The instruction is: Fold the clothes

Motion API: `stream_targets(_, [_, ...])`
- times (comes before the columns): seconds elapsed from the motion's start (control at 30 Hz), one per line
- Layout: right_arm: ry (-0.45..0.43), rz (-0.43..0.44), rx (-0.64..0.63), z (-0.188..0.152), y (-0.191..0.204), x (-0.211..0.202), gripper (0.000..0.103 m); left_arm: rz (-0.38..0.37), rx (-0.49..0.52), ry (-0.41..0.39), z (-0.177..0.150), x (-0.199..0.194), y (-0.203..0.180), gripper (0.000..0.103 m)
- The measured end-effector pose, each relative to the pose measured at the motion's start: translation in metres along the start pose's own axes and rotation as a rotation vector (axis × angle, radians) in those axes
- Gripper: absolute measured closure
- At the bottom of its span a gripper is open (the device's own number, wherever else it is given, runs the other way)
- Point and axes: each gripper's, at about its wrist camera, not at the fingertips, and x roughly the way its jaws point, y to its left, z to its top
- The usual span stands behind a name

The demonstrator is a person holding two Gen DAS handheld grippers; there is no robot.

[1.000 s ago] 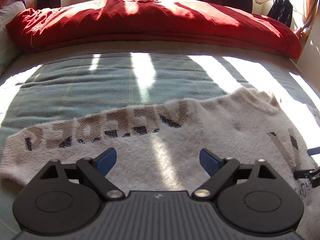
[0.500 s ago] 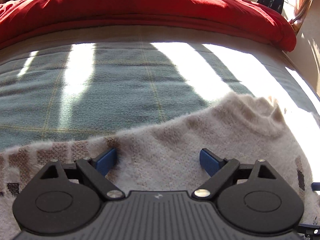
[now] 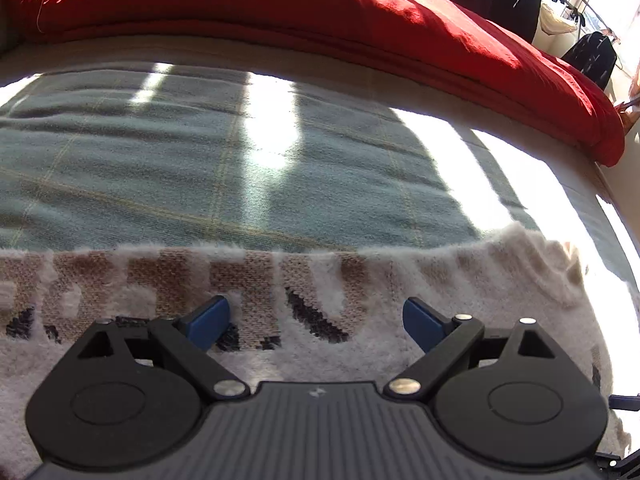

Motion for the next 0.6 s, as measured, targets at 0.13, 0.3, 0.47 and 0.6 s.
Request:
stream_targets(0.13, [-0.007, 0.0, -0.004, -0.001, 0.0, -0.001, 0.0, -0.05, -0.079, -0.039, 0.011, -0.007, 0.038, 0.01])
stream_targets(0.3, [0.019, -0.012, -0.006, 0.003, 0.001, 0.001, 0.0, -0.058, -0.175, -0.037, 0.016, -0.022, 0.096, 0.01])
stream_targets(0.47, [0.036, -0.023, -0.008, 0.005, 0.003, 0.003, 0.0, -0.04, -0.25, -0.055, 0.011, -0.042, 0.154, 0.01])
stream_targets(0.6, [0.05, -0.032, -0.01, 0.007, 0.005, 0.005, 0.0, 0.051, -0.267, -0.074, 0.011, -0.061, 0.175, 0.011])
